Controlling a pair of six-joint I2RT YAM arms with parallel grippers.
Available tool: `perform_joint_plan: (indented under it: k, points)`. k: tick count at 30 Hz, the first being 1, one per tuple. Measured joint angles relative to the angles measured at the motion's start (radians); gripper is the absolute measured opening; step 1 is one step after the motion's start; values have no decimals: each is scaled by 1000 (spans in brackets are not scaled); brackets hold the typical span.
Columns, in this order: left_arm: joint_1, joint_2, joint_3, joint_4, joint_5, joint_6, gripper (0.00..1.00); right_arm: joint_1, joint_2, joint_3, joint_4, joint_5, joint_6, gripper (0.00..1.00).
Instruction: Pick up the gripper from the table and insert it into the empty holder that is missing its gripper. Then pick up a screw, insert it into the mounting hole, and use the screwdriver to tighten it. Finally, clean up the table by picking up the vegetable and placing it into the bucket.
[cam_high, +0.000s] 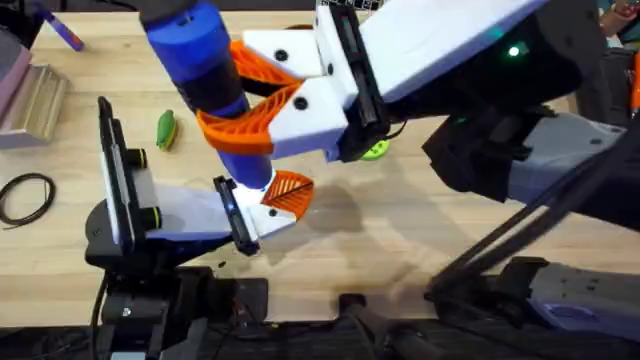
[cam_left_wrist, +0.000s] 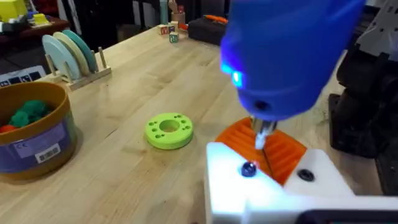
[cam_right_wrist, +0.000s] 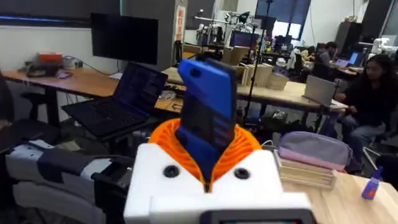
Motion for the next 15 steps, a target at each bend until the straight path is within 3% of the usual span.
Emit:
perform_joint_plan:
  k: [15]
  points:
    - [0, 0, 0, 0, 0, 0, 5, 0, 36, 2, -1, 0, 0, 21]
